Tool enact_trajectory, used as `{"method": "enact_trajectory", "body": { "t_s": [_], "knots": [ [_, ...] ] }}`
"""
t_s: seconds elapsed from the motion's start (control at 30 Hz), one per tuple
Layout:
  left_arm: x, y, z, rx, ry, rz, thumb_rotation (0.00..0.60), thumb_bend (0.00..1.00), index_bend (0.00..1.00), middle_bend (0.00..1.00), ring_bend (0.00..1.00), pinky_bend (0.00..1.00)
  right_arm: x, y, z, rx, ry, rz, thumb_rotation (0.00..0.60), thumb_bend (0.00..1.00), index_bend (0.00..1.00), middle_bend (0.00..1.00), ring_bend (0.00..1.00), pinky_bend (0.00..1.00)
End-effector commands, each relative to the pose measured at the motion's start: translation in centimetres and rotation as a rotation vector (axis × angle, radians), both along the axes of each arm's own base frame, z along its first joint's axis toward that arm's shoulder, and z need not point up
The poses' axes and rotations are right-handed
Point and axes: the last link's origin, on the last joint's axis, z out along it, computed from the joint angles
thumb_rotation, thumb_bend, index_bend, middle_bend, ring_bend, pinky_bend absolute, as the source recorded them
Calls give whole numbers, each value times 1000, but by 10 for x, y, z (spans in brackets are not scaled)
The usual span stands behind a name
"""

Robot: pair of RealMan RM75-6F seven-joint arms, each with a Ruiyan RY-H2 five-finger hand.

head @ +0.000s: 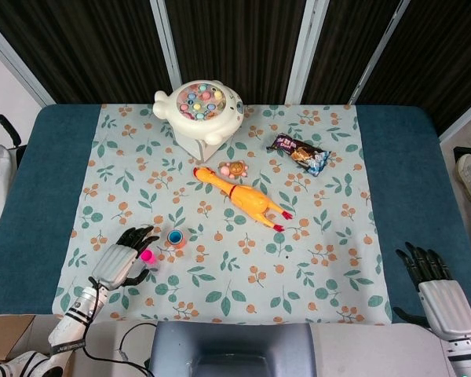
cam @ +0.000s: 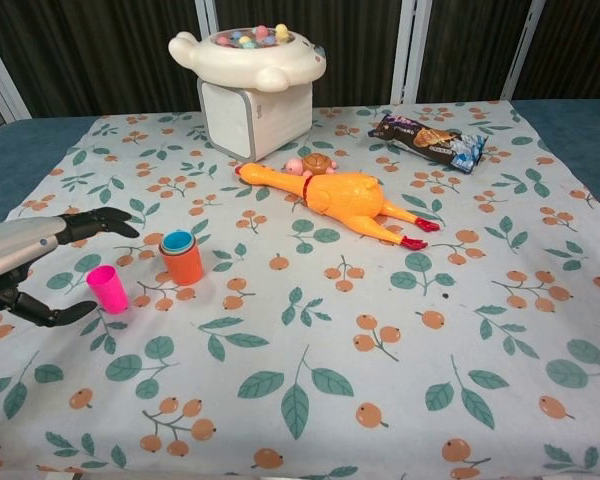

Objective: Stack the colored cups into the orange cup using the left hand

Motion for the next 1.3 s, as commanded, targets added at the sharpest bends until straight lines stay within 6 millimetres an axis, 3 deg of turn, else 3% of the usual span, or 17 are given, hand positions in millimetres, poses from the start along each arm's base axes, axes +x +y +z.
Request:
{"method": "enact_trajectory", "body": {
  "t_s": [0.03, 0.97, 1.13, 1.3],
  "knots": [
    [-6, 1, -10, 0, 5, 12, 600, 378, 285, 0, 0, 62, -1, 0, 1, -1, 1, -2, 600, 213, 0, 0, 0, 0],
    [-15, 18, -9, 32, 20, 31, 600, 455, 491, 29, 0, 62, -1, -2, -1, -2, 8, -9, 600, 213, 0, 0, 0, 0],
    [-3, 23, 4, 73, -21, 3, 600, 461, 512, 37, 0, 63, -1, -2, -1, -1, 9, -10, 600, 213, 0, 0, 0, 0],
    [32, 34, 23, 130, -82, -64, 600, 461, 517, 44, 0, 64, -1, -2, -2, 3, 9, -9, 600, 213, 0, 0, 0, 0]
  ]
}}
